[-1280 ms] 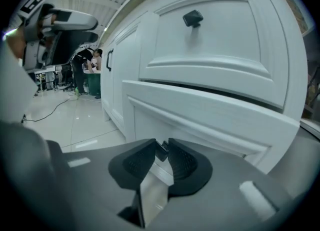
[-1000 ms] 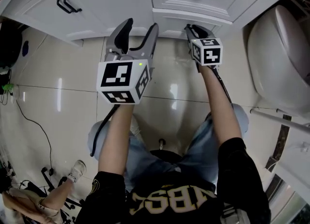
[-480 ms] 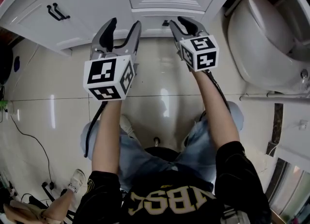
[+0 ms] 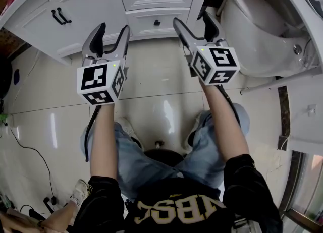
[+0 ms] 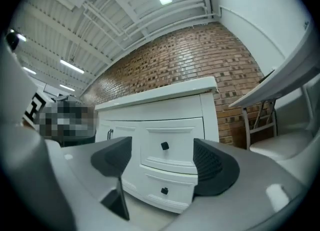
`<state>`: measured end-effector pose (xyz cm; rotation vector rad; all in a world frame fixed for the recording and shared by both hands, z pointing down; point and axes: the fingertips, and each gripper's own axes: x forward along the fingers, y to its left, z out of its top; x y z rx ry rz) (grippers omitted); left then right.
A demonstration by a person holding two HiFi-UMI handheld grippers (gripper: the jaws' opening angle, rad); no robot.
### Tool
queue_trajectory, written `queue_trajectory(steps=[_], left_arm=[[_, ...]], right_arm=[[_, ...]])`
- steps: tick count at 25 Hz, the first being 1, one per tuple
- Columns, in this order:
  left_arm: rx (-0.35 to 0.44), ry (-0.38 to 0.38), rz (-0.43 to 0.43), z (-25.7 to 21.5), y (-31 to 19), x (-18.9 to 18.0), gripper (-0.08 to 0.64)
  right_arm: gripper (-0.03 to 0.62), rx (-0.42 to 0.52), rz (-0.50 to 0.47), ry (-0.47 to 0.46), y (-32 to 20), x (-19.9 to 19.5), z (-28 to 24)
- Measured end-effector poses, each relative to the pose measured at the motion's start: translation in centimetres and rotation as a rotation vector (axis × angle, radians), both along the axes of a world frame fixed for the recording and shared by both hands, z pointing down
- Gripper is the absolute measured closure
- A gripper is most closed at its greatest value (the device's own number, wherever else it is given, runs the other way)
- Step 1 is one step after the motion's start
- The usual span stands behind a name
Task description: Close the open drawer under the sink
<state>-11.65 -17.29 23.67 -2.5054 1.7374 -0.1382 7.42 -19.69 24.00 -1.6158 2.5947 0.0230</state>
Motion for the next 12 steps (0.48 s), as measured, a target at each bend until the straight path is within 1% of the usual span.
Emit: queue_trajectory(steps=[2,3,4,6,8,9,10,12], left_arm=[[0.011,0.01,-0.003,-0.2,0.7,0.0,0.302],[0.013,0.027,-0.005,-0.2,1.0,0.1,0.299],[0.014,0.052,-0.005,-0.4,1.3,0.3,0.274],[0.029,0.089,0.011,-1.0,1.9,1.1,0.235],[0.055,0.069,0.032,-1.5,2.4,2.1,0.225],[0.062,0.051,0.04,-1.4,2.6,2.4,0.224],[0.063,0.037,0.045,-1.3,2.7,2.5,0.222],[0.054,0.033,0.044,-0.9,2.7,2.0,0.222]], right_arm=[[0.193,-0.004,0.002,-0.053,1.3,-0.2,-0.7],[0.187,0.001,0.001,-0.059,2.0,-0.5,-1.1],[0.187,0.014,0.001,-0.045,2.6,-0.9,-1.4],[0.187,0.055,0.009,0.018,3.6,-1.7,-2.0],[0.187,0.09,0.02,0.072,4.3,-2.1,-2.3],[0.187,0.096,0.023,0.081,4.6,-2.2,-2.3],[0.187,0.095,0.025,0.079,4.7,-2.1,-2.2],[0.187,0.082,0.03,0.059,4.6,-1.7,-2.0]])
